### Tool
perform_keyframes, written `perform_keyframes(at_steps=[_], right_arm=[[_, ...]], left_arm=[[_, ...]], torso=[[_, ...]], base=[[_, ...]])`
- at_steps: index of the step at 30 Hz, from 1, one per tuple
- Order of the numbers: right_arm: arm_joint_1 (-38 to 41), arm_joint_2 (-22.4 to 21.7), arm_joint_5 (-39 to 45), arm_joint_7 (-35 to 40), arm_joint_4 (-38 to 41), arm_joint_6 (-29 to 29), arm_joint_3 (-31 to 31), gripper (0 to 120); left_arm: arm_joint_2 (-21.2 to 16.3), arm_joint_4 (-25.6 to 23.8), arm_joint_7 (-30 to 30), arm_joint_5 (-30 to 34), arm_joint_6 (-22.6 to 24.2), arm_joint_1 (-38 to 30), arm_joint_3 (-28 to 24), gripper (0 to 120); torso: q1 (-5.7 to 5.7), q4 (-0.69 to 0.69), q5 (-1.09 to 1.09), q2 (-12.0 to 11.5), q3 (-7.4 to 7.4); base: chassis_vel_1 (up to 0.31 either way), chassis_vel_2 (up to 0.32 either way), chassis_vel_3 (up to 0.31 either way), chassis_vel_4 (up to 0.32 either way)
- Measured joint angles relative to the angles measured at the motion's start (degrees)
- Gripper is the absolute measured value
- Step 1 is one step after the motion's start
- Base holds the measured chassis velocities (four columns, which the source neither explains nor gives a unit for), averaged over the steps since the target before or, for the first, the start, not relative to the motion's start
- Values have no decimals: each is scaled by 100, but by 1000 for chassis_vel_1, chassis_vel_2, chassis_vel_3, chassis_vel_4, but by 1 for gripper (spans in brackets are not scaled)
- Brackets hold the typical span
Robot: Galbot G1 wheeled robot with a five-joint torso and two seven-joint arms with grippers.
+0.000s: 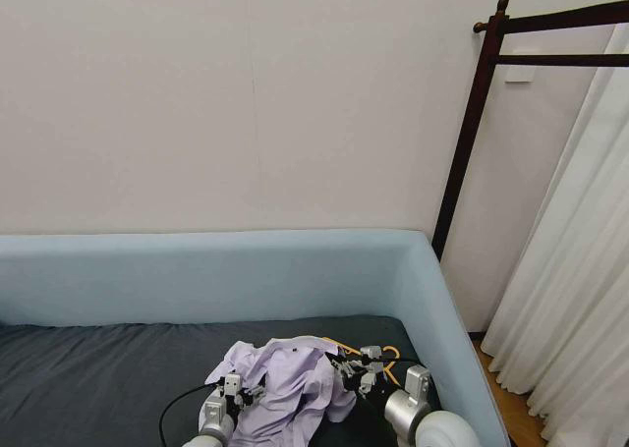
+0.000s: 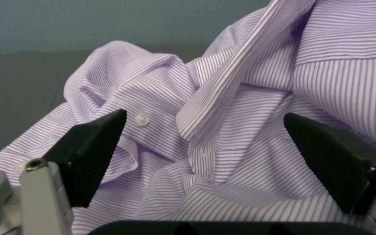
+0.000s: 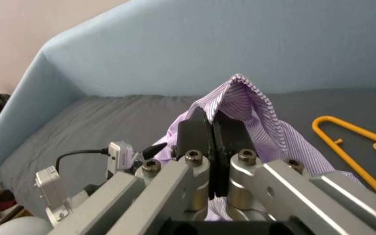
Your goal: Pick up the clothes from the sofa and hang them on the clothes hanger.
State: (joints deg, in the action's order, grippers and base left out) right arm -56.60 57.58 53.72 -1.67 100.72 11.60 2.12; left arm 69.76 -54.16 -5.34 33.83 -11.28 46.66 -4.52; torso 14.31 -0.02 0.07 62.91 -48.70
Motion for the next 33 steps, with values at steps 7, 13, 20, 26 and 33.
perform_keyframes(at_steps=[7, 13, 20, 26, 33], right_arm=[[20, -56, 67, 6, 22, 1, -14, 0], [-6, -117, 77, -8, 23, 1, -50, 0], [-15, -122, 65, -15, 22, -9, -55, 0], [-2, -98, 16, -19, -19, -17, -48, 0], [-28, -90, -93, -6, -51, -38, -115, 0]], left_arm=[[134, 240, -24, -83, -68, -92, 6, 63], [183, 324, -9, -97, -79, -155, -16, 39], [164, 260, -13, -95, -85, -157, -30, 18], [30, -4, -51, -73, -72, -43, -33, 0], [-199, -553, -176, -70, -38, 214, 64, 0]], torso=[[0, 0, 0, 0, 0], [0, 0, 0, 1, 0], [0, 0, 0, 1, 0], [0, 0, -1, 1, 0], [0, 1, -1, 0, 0]], base=[[0, 0, 0, 0], [0, 0, 0, 0], [0, 0, 0, 0], [0, 0, 0, 0], [0, 0, 0, 0]])
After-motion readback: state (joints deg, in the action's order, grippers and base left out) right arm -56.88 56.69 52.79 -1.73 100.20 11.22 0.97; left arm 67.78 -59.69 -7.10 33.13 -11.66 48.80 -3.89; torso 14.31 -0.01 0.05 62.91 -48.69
